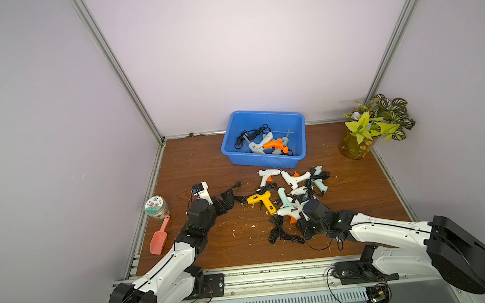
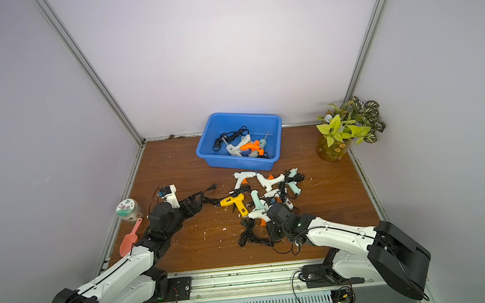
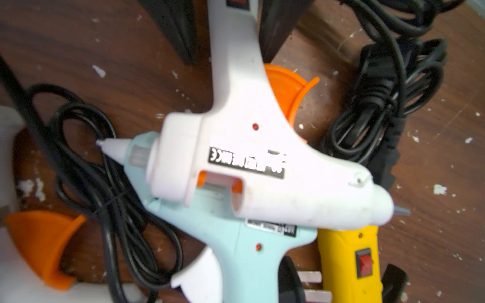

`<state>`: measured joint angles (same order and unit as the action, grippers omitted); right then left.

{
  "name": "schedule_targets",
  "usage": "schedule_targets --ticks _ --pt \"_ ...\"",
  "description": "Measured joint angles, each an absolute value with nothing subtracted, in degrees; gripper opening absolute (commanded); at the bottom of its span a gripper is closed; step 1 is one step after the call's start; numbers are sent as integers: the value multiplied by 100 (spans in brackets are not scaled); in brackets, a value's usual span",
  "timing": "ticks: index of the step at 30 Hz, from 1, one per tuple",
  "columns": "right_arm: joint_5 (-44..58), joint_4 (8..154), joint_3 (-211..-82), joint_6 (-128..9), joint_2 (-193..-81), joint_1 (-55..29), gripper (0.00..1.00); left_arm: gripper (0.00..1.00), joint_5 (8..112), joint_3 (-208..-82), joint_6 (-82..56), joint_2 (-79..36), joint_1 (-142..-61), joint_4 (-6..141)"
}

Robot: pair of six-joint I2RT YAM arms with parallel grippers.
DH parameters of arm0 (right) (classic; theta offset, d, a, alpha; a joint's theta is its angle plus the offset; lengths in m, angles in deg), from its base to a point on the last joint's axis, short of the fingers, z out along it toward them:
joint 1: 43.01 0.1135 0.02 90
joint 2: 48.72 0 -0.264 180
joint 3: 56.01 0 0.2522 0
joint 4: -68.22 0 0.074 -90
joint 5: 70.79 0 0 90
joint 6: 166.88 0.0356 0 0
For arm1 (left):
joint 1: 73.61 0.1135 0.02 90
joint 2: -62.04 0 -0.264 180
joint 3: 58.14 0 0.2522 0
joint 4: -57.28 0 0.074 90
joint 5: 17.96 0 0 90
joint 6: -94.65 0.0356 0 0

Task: Put the hot melt glue gun into the storage box
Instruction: Pick up the hot melt adhesive gun from the center of the board.

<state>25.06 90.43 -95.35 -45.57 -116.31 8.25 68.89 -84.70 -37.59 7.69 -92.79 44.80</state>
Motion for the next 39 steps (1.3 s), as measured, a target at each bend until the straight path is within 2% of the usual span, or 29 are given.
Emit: schedule_targets --ticks 12,14,15,18,31,39 --pt "2794 9370 -9673 -4577 -11395 825 25 99 6891 -8470 -3759 710 -9279 4497" --pt "2845 9451 -9710 -4588 -11253 825 17 99 6891 -8470 -3759 701 -9279 4497" --pt "2884 9519 -9752 -4601 -11172 825 9 99 6889 -8470 -3759 701 -9279 4497" --pt "2958 9646 -9883 -4649 -10949 825 3 99 6891 -8470 -3757 699 -9279 4497" --pt "3391 10035 -10899 -5090 -10733 825 0 99 6985 -8470 -3707 671 -9279 4504" --pt "3669 10245 -12519 -5499 -11146 788 0 99 7015 -8470 -3687 618 -9279 4504"
